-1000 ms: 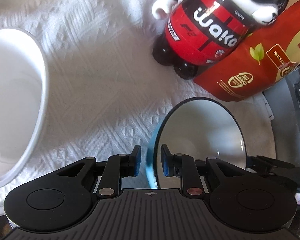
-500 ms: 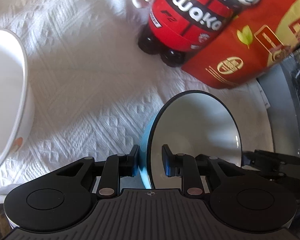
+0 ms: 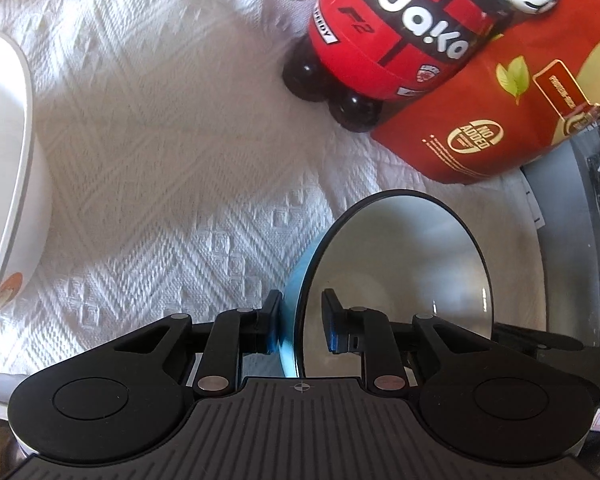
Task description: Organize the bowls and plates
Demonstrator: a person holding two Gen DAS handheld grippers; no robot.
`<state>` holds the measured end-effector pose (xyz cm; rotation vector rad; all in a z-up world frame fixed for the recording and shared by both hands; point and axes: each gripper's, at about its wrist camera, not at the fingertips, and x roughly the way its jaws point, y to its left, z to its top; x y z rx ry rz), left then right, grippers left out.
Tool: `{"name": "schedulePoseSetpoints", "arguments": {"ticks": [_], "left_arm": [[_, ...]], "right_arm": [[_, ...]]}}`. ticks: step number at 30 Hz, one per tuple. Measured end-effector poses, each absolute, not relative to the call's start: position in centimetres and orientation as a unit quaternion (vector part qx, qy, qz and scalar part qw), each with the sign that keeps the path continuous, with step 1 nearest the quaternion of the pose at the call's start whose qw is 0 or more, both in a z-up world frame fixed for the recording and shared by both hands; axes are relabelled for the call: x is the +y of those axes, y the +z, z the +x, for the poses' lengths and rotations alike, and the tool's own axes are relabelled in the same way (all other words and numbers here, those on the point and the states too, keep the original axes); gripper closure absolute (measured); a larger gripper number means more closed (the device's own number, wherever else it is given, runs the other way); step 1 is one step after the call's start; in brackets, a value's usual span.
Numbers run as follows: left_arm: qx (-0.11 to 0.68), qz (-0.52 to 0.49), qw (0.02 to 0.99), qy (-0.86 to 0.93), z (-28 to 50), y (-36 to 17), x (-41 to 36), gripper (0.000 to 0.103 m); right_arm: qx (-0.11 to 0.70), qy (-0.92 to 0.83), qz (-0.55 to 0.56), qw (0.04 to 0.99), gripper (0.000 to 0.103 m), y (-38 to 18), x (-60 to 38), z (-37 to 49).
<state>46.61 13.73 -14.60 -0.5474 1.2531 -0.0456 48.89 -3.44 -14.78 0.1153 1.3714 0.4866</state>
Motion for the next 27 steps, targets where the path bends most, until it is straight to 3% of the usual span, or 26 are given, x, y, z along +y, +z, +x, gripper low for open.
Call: {"name": "schedulePoseSetpoints", "arguments": {"ticks": [4,18,27], "left_arm": [[0.579,-0.208,0.788,-0.018,46.7,-14.1,12.6,0.079],[0.563,-0.192,0.804,-0.027,45.4,-11.1,11.9,0.079],[0.541,-0.173,0.820,-0.071,41.2,-4.4,10.7,0.074]], "right_arm": [[0.619,0.219,0.042,0.753,0.058,-14.4,-3.0,48.7],[0.597,0.216,0.074,0.769,0.058,-10.7,-4.1,48.6],[0.564,0.215,0.104,0.790,0.057,-4.6,-6.1,45.7]]}}
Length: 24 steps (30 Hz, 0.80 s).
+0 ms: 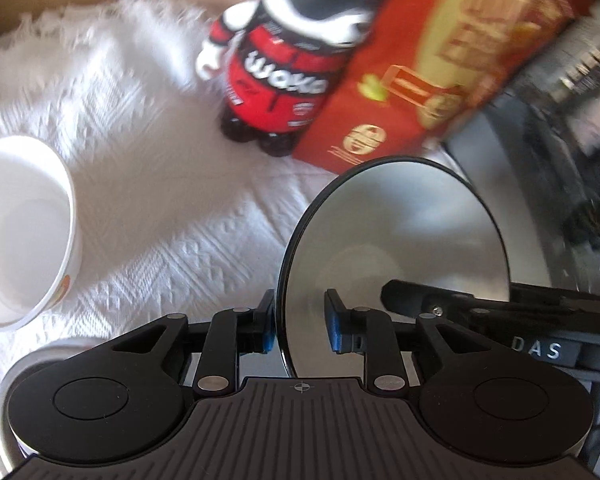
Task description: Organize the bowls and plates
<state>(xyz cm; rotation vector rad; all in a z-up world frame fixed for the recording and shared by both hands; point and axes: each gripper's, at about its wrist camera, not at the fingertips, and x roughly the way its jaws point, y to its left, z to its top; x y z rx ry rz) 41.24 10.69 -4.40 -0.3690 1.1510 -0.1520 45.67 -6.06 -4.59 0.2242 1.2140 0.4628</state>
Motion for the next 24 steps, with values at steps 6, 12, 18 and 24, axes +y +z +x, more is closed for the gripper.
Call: {"name": "schedulePoseSetpoints", "arguments": {"ticks": [6,12,18,24], "left_arm": [[0.576,-0.155,0.795,-0.110,37.7,-4.5,9.2,0.074],[0.597,-0.116,0.782,-0.135,34.3,-6.5,7.2,0.074],[0.613,-0.104,0.770,-0.141,32.9,-8.4,7.2,0.076],[0.605,-0.112,0.777,-0.132,32.2,-8.0,8.2,0.079]], "right_arm": [[0.592,0.217,0.108,0.768,0.057,-3.3,-7.4,41.3],[0.624,0.193,0.112,0.749,0.057,-5.6,-8.6,36.9],[0.639,0.176,0.117,0.739,0.057,-8.0,-8.9,34.2],[0.630,0.167,0.098,0.752,0.057,-9.1,-8.4,33.6]]}}
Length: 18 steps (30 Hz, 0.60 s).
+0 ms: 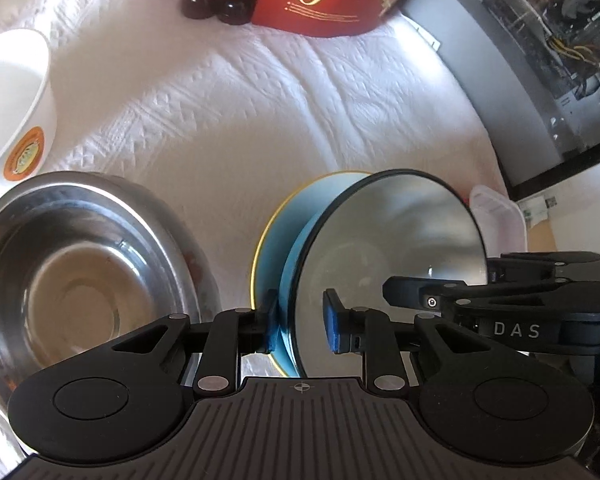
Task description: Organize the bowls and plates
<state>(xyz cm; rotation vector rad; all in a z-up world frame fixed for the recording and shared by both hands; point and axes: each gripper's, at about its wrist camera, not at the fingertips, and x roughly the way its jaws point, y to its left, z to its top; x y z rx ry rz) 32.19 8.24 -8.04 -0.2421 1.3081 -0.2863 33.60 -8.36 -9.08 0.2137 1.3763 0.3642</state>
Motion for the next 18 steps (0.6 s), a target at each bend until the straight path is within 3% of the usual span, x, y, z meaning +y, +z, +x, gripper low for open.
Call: {"name": "schedulePoseSetpoints", "arguments": {"ticks": [18], "left_arm": [[0.571,-0.164,0.792,-0.136,32.3,-5.9,11.5,0.083]], "right_arm": [[0.556,0.163,0.039,0.814,0.053,-4.6,-8.0,33.7]]}}
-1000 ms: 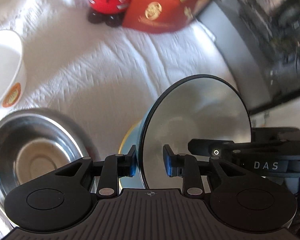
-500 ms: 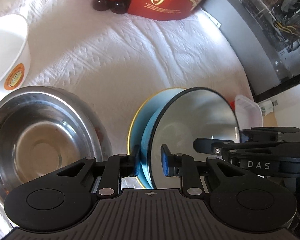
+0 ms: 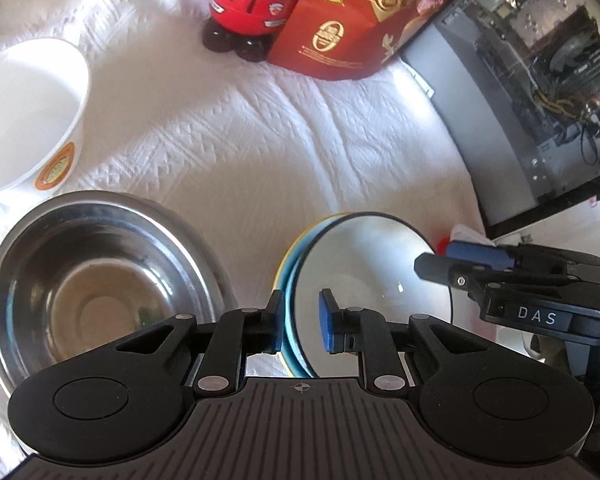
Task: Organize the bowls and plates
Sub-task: 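Open the left tool and move it to the white plastic bowl, then grip the white plastic bowl rim with the left tool and lift it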
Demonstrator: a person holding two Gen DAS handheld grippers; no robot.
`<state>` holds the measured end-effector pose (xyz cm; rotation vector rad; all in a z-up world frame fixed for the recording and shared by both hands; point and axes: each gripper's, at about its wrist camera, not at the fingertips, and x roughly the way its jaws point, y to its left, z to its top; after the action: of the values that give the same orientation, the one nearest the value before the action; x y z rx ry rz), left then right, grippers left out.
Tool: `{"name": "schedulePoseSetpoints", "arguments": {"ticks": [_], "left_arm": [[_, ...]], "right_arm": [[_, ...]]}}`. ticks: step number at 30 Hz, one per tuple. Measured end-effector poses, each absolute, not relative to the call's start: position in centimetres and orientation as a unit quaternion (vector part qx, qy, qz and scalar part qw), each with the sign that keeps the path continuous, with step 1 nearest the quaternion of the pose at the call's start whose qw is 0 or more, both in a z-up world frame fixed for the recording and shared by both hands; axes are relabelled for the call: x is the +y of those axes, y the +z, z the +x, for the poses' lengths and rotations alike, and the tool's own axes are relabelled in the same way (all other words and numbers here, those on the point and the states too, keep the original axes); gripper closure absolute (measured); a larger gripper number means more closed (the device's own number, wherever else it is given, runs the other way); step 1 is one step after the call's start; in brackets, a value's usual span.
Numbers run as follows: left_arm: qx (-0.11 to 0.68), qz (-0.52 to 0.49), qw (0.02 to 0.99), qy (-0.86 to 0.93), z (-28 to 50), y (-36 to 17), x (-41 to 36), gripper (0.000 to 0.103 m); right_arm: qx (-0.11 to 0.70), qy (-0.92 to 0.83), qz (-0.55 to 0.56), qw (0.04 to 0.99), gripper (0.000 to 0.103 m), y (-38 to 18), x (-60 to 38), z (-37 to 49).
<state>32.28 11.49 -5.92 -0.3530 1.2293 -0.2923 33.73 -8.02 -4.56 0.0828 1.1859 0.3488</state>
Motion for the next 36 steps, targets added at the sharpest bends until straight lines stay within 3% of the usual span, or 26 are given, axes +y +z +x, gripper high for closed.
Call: {"name": "schedulePoseSetpoints", "arguments": {"ticks": [7,12,20,22,24,36], "left_arm": [[0.537,-0.239,0.801,-0.113,32.2,-5.1,16.9,0.084],[0.476,-0.323,0.817,-0.024,31.3,-4.7,24.0,0.084],[0.427,-0.378,0.813,0.117,31.9,-6.3,32.9,0.083],[0.422,-0.354,0.821,0.152,32.6,-6.3,33.4,0.083],[0.422,-0.338,0.822,0.178,33.0,-6.5,33.8,0.082],[0.463,-0.332,0.797,0.200,35.9,-10.2,34.5,0.082]], "right_arm": [[0.512,0.172,-0.029,0.841,0.043,-3.1,-4.8,34.6],[0.485,0.190,-0.057,0.852,0.028,-2.1,-1.0,36.5],[0.523,0.265,-0.084,0.806,0.028,-2.2,7.7,42.9],[0.518,0.269,-0.089,0.808,0.027,-2.3,9.8,43.9],[0.513,0.275,-0.095,0.808,0.019,-2.4,11.7,44.9],[0.560,0.306,-0.051,0.768,0.020,-9.8,18.3,49.1]]}}
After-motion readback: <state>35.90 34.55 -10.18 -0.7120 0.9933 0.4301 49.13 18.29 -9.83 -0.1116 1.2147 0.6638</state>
